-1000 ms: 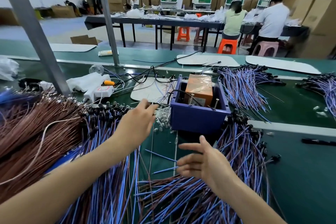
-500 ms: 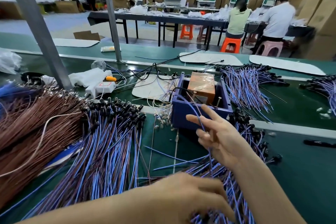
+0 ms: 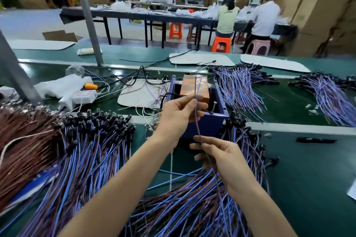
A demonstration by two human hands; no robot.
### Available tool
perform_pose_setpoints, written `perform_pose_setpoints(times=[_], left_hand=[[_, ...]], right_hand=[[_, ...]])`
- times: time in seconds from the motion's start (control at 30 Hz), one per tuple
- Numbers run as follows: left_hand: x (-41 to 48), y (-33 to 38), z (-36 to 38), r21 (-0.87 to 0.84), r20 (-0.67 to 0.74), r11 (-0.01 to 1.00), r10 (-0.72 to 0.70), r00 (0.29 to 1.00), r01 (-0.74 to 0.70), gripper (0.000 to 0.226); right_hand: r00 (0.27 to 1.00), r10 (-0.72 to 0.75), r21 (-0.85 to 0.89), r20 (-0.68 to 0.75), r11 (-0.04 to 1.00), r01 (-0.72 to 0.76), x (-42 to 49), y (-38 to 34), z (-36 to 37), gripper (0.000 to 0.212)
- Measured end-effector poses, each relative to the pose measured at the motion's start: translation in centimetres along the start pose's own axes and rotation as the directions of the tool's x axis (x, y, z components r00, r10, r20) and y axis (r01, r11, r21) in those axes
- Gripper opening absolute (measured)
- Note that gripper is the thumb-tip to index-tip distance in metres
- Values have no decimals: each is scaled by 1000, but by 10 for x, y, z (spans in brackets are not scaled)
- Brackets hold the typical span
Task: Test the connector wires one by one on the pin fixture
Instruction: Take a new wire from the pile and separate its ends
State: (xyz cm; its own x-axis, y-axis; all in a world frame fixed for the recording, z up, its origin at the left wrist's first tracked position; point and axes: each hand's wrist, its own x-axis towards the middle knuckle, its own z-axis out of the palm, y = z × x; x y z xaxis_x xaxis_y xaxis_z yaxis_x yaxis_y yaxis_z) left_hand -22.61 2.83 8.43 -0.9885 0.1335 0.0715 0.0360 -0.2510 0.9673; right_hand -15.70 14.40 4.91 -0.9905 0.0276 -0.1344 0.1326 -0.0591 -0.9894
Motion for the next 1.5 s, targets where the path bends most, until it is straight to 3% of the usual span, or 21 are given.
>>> perform_pose_setpoints(times=[0.13, 0.27, 0.47, 0.63, 0.83, 1.1, 1.27, 1.5], left_hand=[[-1, -9, 0, 66, 129, 996, -71, 989, 63, 17], [2, -10, -3, 74, 177, 988, -146, 973, 135, 16], [5, -12, -10, 53, 159, 980, -196, 968, 189, 17], [11, -15, -15, 198, 38, 971, -144, 989, 134, 18], [17, -16, -26, 383, -79, 916, -94, 992, 118, 27], [20, -18, -34, 589, -95, 803, -41, 995, 90, 33], [21, -18, -39, 681, -131, 725, -20, 991, 105, 34], [22, -15, -42, 716, -159, 696, 81, 984, 58, 31]], right_hand=[[959, -235, -72, -157, 971, 226, 22, -15, -10, 22], [931, -287, -33, -227, 957, 288, 51, -38, -7, 18], [960, -258, -110, -113, 963, 246, 75, -38, -4, 31], [965, -190, -97, -180, 980, 175, 80, -33, -16, 18], [951, -183, -353, -248, 931, 87, 81, -25, -41, 24], [937, -204, -547, -283, 837, 17, 79, -26, -42, 18], [941, -186, -586, -283, 810, -16, 75, -30, -41, 21], [945, -178, -586, -276, 810, -19, 71, -34, -40, 25]])
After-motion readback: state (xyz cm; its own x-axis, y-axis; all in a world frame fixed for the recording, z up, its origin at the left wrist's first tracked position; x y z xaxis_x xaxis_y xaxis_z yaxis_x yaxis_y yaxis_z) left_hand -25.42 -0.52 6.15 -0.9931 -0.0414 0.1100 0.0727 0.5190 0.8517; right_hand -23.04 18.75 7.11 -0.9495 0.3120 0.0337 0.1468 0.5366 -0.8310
